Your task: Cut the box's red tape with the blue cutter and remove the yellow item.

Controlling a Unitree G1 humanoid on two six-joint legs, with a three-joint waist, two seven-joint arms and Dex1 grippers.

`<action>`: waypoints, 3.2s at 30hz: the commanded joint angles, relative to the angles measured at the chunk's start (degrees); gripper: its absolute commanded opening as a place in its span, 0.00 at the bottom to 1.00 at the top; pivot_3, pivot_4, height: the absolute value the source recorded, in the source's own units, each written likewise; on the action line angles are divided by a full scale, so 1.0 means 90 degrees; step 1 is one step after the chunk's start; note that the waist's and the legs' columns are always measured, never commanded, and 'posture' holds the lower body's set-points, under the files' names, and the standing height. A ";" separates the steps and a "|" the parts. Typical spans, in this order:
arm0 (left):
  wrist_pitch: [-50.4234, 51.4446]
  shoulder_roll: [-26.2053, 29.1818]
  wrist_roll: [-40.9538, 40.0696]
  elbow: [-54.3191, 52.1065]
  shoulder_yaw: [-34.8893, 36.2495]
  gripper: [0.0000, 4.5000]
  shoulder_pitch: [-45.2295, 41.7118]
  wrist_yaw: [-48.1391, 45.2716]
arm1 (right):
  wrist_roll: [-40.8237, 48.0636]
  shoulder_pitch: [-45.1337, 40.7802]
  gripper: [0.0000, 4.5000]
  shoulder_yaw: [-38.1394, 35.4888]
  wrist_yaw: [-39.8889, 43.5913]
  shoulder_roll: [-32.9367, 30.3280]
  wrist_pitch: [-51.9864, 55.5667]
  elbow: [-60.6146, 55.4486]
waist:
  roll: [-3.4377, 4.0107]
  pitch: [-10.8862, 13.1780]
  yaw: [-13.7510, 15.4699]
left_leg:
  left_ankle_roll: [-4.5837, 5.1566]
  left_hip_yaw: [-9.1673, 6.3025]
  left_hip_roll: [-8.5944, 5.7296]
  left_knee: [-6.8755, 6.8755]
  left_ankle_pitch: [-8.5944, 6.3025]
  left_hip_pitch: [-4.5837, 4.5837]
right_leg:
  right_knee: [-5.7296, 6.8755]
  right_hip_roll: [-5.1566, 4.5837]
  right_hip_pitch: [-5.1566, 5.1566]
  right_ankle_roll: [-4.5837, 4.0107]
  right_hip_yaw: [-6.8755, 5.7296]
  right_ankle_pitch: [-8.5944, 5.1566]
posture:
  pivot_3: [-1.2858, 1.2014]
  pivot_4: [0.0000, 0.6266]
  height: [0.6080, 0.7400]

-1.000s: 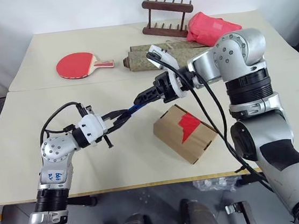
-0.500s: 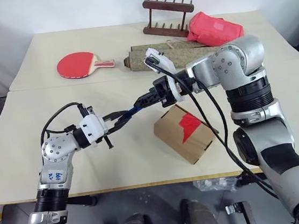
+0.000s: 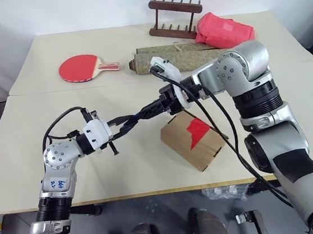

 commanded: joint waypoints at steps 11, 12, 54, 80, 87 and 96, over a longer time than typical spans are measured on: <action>-0.0047 0.0061 -0.0142 -0.0279 0.0056 0.09 0.0057 0.0061 | 0.0074 -0.0264 0.04 -0.0260 0.0125 0.0035 0.0123 -0.0036 | 0.0000 0.0000 0.0003 | 0.0000 -0.0001 0.0000 0.0000 0.0000 -0.0001 | -0.0001 0.0000 0.0000 0.0000 0.0000 0.0000 | 0.52 0.24 1.00; -0.0030 0.0059 -0.0148 -0.0288 0.0052 0.09 0.0066 0.0058 | 0.0073 -0.0275 0.04 -0.0296 0.0113 0.0035 0.0118 -0.0022 | 0.0000 0.0000 0.0002 | 0.0000 -0.0001 0.0000 0.0000 0.0000 -0.0001 | -0.0001 0.0000 0.0000 0.0000 0.0000 0.0000 | 0.52 0.24 1.00; 0.6356 -0.0317 -0.2142 -0.2295 -0.1546 0.31 -0.1193 0.1059 | 0.1245 0.2244 0.04 -0.3238 -0.0616 -0.3021 0.0792 -0.4440 | 0.0000 0.0001 0.0183 | -0.0029 0.0022 0.0002 -0.0003 -0.0015 0.0007 | -0.0032 0.0053 0.0006 -0.0010 0.0025 -0.0006 | 0.52 0.24 1.00; 0.7427 -0.0890 -0.0864 -0.1457 -0.2639 0.00 -0.2392 0.0709 | 0.1449 0.3371 0.04 -0.2673 -0.1318 -0.3130 0.0723 -0.5120 | 0.0000 0.0001 0.0291 | -0.0027 0.0011 0.0002 0.0016 -0.0014 -0.0001 | -0.0033 0.0047 0.0010 -0.0009 0.0022 -0.0005 | 0.52 0.24 1.00; 0.7486 -0.0887 -0.0839 -0.1456 -0.2613 0.00 -0.2400 0.0641 | 0.1338 0.3437 0.04 -0.2730 -0.1330 -0.3138 0.0585 -0.4997 | 0.0000 0.0001 0.0317 | -0.0026 0.0012 0.0007 0.0038 -0.0015 -0.0004 | -0.0030 0.0047 0.0012 -0.0010 0.0025 -0.0005 | 0.52 0.24 1.00; 0.7501 -0.0895 -0.0796 -0.1439 -0.2594 0.00 -0.2414 0.0559 | 0.1237 0.3603 0.04 -0.2780 -0.1321 -0.3213 0.0398 -0.4915 | 0.0000 0.0001 0.0339 | -0.0022 0.0011 0.0018 0.0075 -0.0016 -0.0012 | -0.0023 0.0044 0.0019 -0.0011 0.0028 -0.0006 | 0.52 0.24 1.00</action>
